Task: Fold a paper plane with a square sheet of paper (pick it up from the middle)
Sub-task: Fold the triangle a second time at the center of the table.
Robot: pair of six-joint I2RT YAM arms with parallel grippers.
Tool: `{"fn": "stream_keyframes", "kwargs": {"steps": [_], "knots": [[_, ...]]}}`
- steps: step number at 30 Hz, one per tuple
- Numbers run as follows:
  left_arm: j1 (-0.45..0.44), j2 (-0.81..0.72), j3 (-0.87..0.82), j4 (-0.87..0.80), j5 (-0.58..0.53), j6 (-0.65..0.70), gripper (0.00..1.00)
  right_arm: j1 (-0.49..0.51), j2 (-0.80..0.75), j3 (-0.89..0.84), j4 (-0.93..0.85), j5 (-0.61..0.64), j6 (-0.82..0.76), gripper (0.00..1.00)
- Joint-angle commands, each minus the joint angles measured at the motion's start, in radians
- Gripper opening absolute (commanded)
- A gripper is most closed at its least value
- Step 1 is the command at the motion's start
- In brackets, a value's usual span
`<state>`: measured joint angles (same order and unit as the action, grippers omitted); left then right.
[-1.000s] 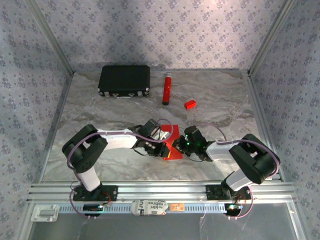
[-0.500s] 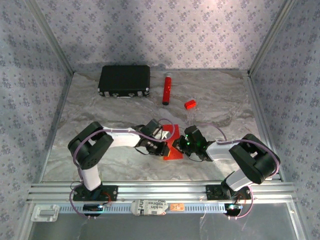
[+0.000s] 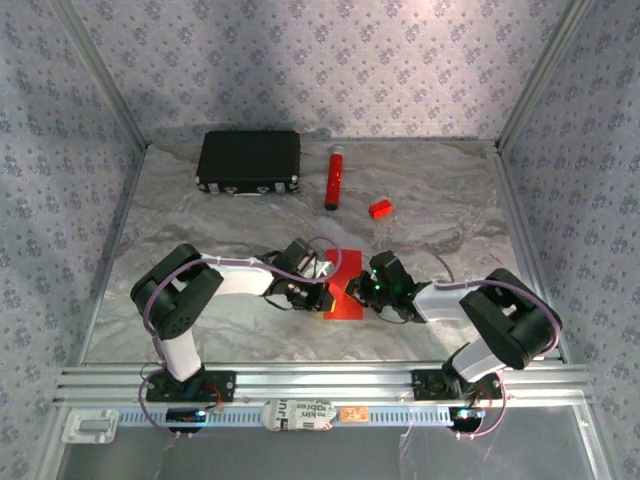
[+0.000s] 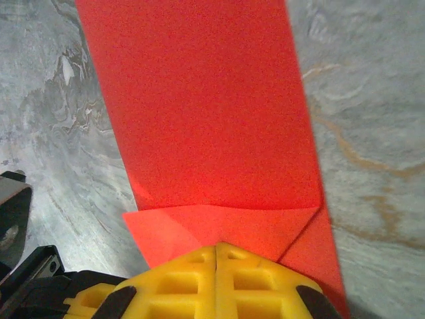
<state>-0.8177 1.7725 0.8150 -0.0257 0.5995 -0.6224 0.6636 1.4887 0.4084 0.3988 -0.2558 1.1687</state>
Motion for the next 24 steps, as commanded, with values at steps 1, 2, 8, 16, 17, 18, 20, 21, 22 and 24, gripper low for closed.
{"fn": "stream_keyframes", "kwargs": {"steps": [1, 2, 8, 16, 17, 18, 20, 21, 22, 24], "knots": [[0.003, 0.014, -0.03, -0.09, -0.006, 0.0, 0.04, -0.01, -0.062, 0.014, -0.074, 0.031, -0.063, 0.0], [0.003, 0.015, -0.031, -0.089, -0.005, 0.0, 0.04, -0.007, -0.072, 0.022, -0.078, 0.02, -0.073, 0.0], [0.003, 0.019, -0.029, -0.082, -0.004, -0.001, 0.03, 0.067, -0.033, 0.045, -0.056, 0.001, -0.06, 0.0], [0.009, 0.025, -0.031, -0.083, -0.01, -0.003, 0.03, 0.099, 0.097, -0.011, 0.033, 0.001, 0.009, 0.0], [0.011, 0.027, -0.032, -0.08, -0.01, -0.005, 0.03, 0.09, 0.104, -0.024, 0.057, -0.001, 0.015, 0.0], [0.011, 0.029, -0.032, -0.08, -0.009, -0.005, 0.02, 0.079, 0.107, -0.03, 0.073, -0.004, 0.016, 0.0], [0.011, 0.033, -0.033, -0.08, -0.004, -0.005, 0.01, 0.057, 0.096, -0.028, 0.07, -0.006, 0.012, 0.0], [0.013, 0.035, -0.033, -0.08, -0.004, -0.005, 0.01, 0.05, 0.087, -0.023, 0.055, -0.004, 0.005, 0.0], [0.014, 0.036, -0.033, -0.082, -0.004, -0.003, 0.01, 0.039, 0.078, -0.015, 0.038, -0.001, -0.005, 0.0], [0.015, 0.038, -0.034, -0.084, -0.004, -0.002, 0.01, 0.012, 0.065, -0.004, 0.019, -0.006, -0.022, 0.0]]}}
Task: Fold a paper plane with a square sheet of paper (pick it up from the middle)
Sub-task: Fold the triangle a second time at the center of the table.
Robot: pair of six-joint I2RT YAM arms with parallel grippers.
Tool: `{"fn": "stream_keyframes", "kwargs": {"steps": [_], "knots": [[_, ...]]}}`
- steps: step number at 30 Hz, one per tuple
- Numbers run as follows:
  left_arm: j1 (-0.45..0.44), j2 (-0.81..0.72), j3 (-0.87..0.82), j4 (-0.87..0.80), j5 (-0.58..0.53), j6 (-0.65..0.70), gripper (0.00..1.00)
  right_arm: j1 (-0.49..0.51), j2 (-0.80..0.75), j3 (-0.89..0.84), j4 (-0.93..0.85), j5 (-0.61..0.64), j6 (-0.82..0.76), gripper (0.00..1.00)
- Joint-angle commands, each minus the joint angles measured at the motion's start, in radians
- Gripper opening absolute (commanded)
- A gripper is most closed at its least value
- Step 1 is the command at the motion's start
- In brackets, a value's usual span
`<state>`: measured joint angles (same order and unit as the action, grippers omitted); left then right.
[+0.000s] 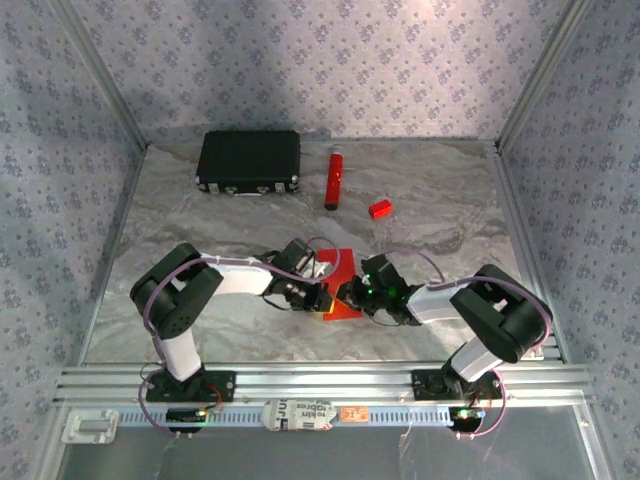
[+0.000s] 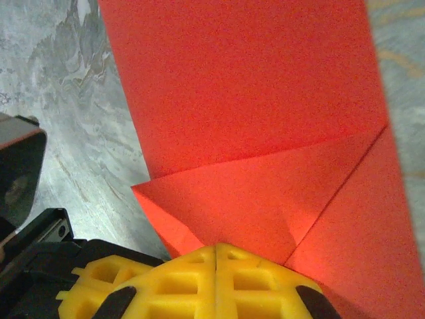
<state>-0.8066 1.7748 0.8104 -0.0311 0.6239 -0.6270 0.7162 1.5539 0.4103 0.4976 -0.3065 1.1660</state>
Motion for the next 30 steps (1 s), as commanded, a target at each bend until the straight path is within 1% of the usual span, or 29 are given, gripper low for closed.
{"fn": "stream_keyframes", "kwargs": {"steps": [1, 7, 10, 13, 17, 20, 25, 29, 30], "knots": [[0.004, 0.037, -0.03, -0.076, -0.029, 0.003, 0.01, -0.056, -0.002, -0.001, -0.08, 0.04, -0.027, 0.0], [0.005, 0.049, -0.027, -0.076, -0.024, 0.006, 0.01, -0.173, -0.006, -0.004, -0.059, -0.006, -0.051, 0.0], [0.006, 0.049, -0.03, -0.075, -0.027, 0.006, 0.01, -0.212, -0.016, 0.005, -0.074, -0.026, -0.065, 0.0], [0.007, 0.049, -0.03, -0.075, -0.026, 0.007, 0.01, -0.23, -0.051, 0.006, -0.086, -0.037, -0.075, 0.0], [0.007, 0.043, -0.03, -0.077, -0.027, 0.01, 0.01, -0.206, -0.133, 0.024, -0.143, -0.025, -0.1, 0.0], [0.007, 0.039, -0.028, -0.075, -0.029, 0.01, 0.01, -0.175, -0.146, 0.037, -0.153, -0.042, -0.109, 0.0], [0.007, 0.034, -0.026, -0.07, -0.032, 0.005, 0.02, -0.123, -0.077, 0.051, -0.115, -0.056, -0.086, 0.0], [0.006, 0.024, -0.027, -0.061, -0.031, -0.004, 0.03, -0.116, 0.001, 0.033, -0.057, -0.058, -0.054, 0.0], [0.007, 0.018, -0.027, -0.059, -0.03, -0.006, 0.03, -0.118, 0.013, 0.033, -0.07, -0.051, -0.058, 0.0]]}}
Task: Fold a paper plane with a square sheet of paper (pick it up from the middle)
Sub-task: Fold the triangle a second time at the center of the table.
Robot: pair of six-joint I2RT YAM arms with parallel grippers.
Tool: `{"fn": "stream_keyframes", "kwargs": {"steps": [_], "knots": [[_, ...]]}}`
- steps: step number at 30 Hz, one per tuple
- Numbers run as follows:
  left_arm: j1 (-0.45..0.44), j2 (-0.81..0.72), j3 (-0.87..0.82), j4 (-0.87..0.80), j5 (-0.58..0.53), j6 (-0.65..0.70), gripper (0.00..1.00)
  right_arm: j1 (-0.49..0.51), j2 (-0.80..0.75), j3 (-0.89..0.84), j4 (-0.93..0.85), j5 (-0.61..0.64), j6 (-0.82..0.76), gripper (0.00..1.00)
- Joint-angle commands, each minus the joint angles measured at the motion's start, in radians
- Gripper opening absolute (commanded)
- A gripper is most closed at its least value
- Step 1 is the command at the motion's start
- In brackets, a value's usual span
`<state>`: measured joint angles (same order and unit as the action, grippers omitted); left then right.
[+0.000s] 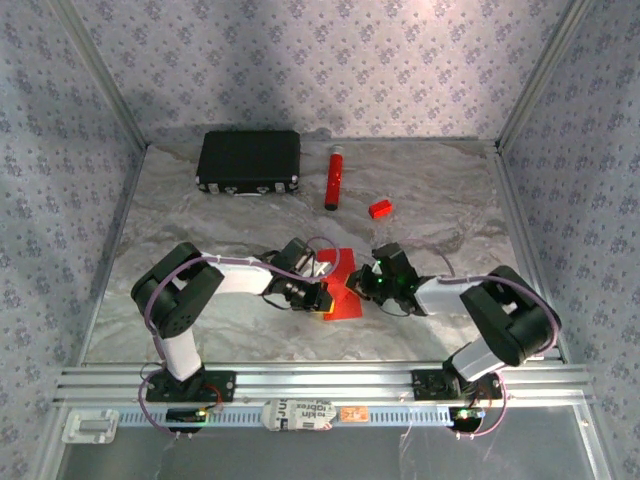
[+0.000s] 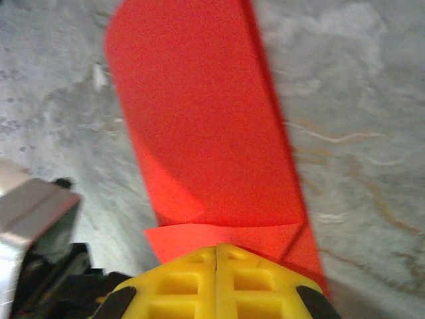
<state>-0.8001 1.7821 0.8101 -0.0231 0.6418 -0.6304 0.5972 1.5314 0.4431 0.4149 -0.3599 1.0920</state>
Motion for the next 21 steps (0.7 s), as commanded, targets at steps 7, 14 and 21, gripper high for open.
{"fn": "stream_keyframes", "kwargs": {"steps": [7, 14, 21], "knots": [[0.001, -0.023, -0.044, -0.1, -0.029, 0.013, 0.05, -0.015, 0.082, -0.026, -0.023, 0.047, 0.019, 0.0], [0.001, -0.069, -0.074, -0.135, -0.037, 0.031, 0.05, -0.015, 0.065, -0.026, -0.036, 0.054, 0.013, 0.0], [0.001, -0.156, -0.067, -0.089, -0.035, -0.021, 0.06, -0.011, 0.055, -0.024, -0.034, 0.054, 0.015, 0.0]]}}
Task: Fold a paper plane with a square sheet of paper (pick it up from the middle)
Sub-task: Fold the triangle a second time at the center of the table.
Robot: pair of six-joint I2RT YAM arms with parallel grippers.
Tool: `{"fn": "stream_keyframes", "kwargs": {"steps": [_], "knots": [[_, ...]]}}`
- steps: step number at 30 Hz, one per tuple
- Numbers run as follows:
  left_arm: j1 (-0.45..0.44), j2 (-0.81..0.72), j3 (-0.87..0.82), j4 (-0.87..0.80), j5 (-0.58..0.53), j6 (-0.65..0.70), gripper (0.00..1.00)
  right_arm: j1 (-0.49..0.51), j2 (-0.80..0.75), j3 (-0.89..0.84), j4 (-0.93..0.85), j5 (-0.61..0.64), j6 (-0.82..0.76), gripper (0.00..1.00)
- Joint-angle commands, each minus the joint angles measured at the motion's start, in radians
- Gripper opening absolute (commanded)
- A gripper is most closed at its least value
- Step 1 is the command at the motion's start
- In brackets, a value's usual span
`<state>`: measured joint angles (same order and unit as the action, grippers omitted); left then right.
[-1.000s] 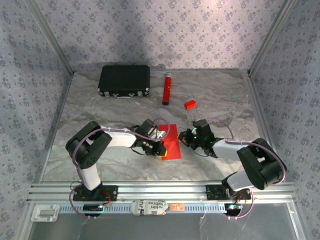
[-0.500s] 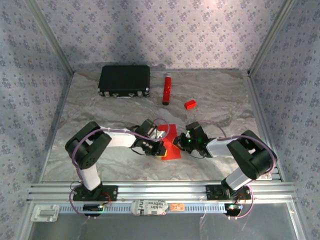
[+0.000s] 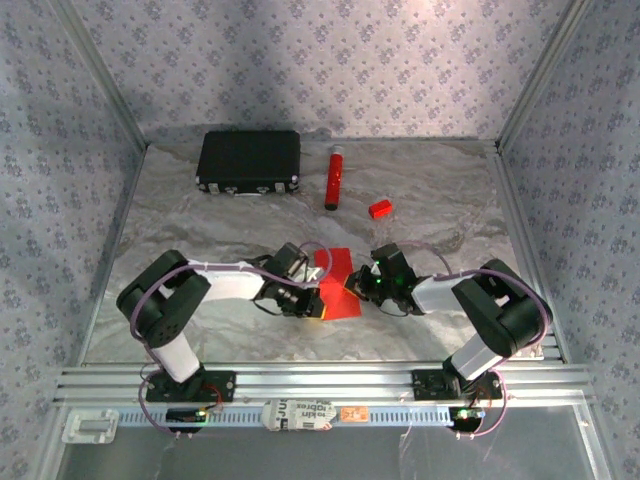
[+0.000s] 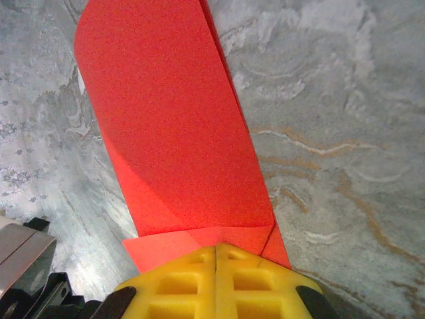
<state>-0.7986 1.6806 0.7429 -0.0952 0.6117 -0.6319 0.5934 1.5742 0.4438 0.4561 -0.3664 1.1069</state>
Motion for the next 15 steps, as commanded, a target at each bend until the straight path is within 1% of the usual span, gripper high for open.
{"fn": "stream_keyframes", "kwargs": {"steps": [1, 5, 7, 11, 15], "knots": [[-0.001, -0.066, 0.004, -0.012, -0.006, -0.026, 0.06, -0.005, 0.011, -0.026, -0.076, 0.061, 0.0, 0.0], [-0.001, -0.096, 0.024, 0.009, -0.015, -0.053, 0.06, -0.001, 0.008, -0.027, -0.079, 0.066, 0.002, 0.0], [-0.003, -0.091, 0.025, 0.051, -0.01, -0.077, 0.06, 0.0, 0.007, -0.028, -0.079, 0.068, 0.003, 0.0], [-0.006, -0.029, 0.078, 0.085, 0.018, -0.098, 0.07, 0.002, 0.009, -0.027, -0.079, 0.07, 0.005, 0.0], [-0.011, 0.036, 0.126, 0.101, 0.013, -0.109, 0.08, 0.003, 0.009, -0.025, -0.082, 0.073, 0.005, 0.0]]}}
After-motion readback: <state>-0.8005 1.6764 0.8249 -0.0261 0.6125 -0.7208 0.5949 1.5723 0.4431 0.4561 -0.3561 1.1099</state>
